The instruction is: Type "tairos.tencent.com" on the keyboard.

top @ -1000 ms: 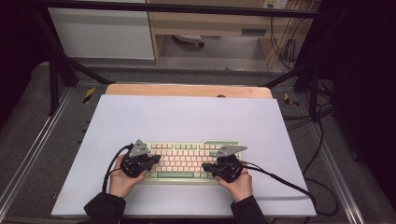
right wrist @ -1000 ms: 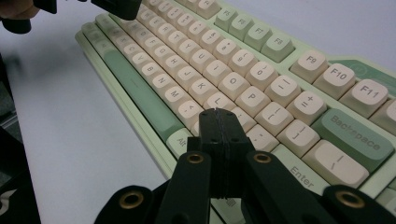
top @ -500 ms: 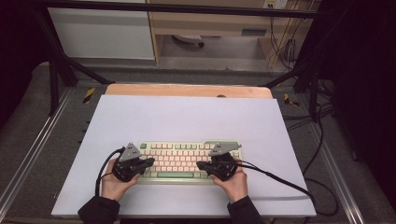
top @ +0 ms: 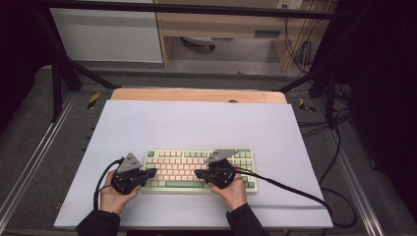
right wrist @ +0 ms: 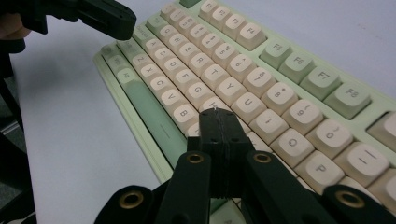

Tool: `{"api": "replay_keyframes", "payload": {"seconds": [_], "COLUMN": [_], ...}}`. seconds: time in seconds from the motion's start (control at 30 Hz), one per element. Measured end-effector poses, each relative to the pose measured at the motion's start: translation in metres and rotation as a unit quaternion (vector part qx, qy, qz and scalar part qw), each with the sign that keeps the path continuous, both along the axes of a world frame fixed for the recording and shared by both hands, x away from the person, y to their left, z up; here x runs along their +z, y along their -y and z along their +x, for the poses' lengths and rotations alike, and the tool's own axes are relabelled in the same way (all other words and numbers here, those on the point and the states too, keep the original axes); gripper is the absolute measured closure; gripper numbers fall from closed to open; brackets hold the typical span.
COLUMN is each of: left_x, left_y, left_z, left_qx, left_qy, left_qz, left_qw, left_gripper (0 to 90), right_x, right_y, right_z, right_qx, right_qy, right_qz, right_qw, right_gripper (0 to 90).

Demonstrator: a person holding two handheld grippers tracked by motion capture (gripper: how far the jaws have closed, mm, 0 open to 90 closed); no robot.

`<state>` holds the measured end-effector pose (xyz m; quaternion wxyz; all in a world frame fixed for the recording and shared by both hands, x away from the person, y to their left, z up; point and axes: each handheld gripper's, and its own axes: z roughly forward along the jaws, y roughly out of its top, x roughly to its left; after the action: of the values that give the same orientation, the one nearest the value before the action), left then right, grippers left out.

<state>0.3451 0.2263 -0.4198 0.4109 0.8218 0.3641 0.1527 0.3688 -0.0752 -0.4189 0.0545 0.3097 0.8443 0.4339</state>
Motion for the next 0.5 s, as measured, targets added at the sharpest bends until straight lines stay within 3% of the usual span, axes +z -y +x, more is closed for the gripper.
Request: {"api": "replay_keyframes", "payload": {"seconds": [0.5], "left_x": [-0.001], "left_y": [-0.001], "left_z": [0.001], "left_qx": [0.001], "left_qy": [-0.002], "left_qz": [-0.001], "left_qw": [1.0], "left_gripper": [89.6], "right_x": [-0.014], "right_y": [-0.02], "right_z": [0.002], "right_qx": [0.012], "right_qy": [-0.006], "right_qz": [-0.005], "right_qw": [0.9999], "right_gripper": [90.0]}}
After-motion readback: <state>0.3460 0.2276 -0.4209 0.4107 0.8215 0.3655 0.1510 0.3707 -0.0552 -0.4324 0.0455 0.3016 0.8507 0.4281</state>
